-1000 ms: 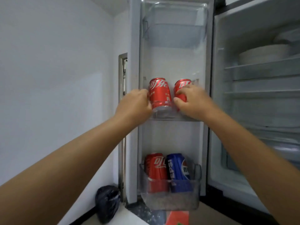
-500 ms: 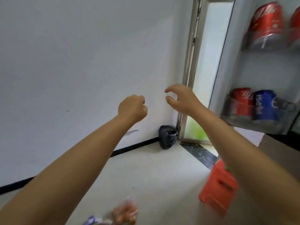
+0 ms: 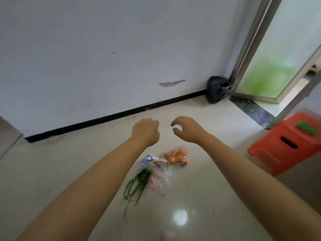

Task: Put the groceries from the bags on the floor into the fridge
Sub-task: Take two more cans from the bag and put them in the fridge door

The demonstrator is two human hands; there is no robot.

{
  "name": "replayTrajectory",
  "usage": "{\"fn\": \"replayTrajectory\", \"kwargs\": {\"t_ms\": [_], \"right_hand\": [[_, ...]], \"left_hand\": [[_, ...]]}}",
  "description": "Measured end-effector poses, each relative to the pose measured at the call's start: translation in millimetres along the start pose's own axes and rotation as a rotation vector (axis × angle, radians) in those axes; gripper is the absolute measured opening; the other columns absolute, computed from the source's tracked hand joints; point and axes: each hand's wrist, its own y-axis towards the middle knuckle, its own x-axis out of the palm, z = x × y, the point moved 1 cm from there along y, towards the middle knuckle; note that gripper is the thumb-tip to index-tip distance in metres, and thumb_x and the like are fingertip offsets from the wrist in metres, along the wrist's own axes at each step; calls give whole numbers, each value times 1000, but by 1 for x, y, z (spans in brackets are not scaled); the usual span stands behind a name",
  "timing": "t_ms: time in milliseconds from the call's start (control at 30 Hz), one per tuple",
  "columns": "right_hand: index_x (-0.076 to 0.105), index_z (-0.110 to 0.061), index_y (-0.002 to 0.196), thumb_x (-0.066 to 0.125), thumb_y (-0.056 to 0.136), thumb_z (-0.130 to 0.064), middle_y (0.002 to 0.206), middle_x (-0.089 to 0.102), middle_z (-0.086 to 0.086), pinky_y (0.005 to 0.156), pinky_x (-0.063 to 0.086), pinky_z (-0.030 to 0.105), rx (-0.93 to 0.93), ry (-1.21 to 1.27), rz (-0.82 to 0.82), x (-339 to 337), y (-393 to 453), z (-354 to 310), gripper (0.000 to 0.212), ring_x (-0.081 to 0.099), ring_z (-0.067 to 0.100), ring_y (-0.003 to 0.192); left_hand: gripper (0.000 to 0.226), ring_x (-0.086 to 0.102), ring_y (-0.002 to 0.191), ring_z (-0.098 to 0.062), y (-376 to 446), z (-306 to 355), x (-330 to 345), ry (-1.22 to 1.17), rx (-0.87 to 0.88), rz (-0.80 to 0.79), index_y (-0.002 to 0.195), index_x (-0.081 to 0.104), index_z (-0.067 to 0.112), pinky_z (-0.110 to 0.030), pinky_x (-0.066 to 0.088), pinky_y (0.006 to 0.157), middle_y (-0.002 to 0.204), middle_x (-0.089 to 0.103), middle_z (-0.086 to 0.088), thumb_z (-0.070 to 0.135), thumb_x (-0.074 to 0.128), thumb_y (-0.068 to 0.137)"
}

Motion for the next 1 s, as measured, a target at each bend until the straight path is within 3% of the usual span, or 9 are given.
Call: {"fn": "replayTrajectory", "kwargs": {"t_ms": [200, 300, 433, 533, 700, 833, 1000], "right_hand": [[59, -7, 119, 46, 92, -13, 130, 56, 11, 99, 34, 26, 168, 150, -117, 92, 60, 14, 30, 51, 25, 119], [67, -17, 96, 47, 91, -14, 122, 61, 15, 98, 38, 29, 272, 228, -167, 131, 103, 26, 21, 54, 29, 118], [65, -9, 85, 44, 90, -10, 113, 65, 18, 85, 41, 32, 350, 222, -280, 173, 154, 24, 22, 58, 30, 107], [64, 4, 102, 41, 91, -8, 112, 66, 19, 88, 47, 38, 447, 244, -283, 196, 184, 15, 28, 60, 32, 103], [60, 3, 115, 40, 93, -7, 122, 61, 18, 92, 40, 31, 617, 293, -317, 243, 225, 0, 31, 55, 30, 113], [61, 3, 112, 42, 94, -12, 120, 61, 19, 93, 43, 35, 808, 365, -317, 307, 254, -7, 30, 56, 31, 110], [63, 5, 98, 42, 90, -7, 104, 65, 21, 81, 45, 35, 973, 476, -258, 399, 286, -4, 25, 59, 34, 100]], "left_hand": [[34, 53, 116, -28, 45, -64, 76, -101, -15, -187, 125, 54, 8, -36, 45, 91, 128, 55, -11, 15, 40, 95], [35, 52, 118, -28, 78, -96, 103, -204, -78, -287, 125, 55, 8, -34, 44, 94, 129, 56, -13, 15, 43, 93], [34, 52, 118, -30, 118, -141, 128, -191, -95, -430, 123, 57, 7, -33, 44, 94, 129, 56, -15, 13, 42, 93], [33, 53, 117, -31, 149, -174, 143, -165, -67, -501, 123, 57, 8, -34, 45, 93, 127, 57, -15, 14, 42, 94], [35, 54, 118, -30, 192, -226, 189, -93, 41, -628, 125, 56, 11, -35, 46, 94, 129, 57, -13, 16, 40, 95], [35, 53, 119, -31, 221, -272, 242, -19, 178, -723, 125, 55, 10, -37, 45, 95, 128, 56, -14, 14, 39, 95], [35, 51, 121, -32, 249, -314, 331, 6, 266, -821, 125, 55, 9, -38, 44, 96, 130, 54, -15, 16, 39, 95]]}}
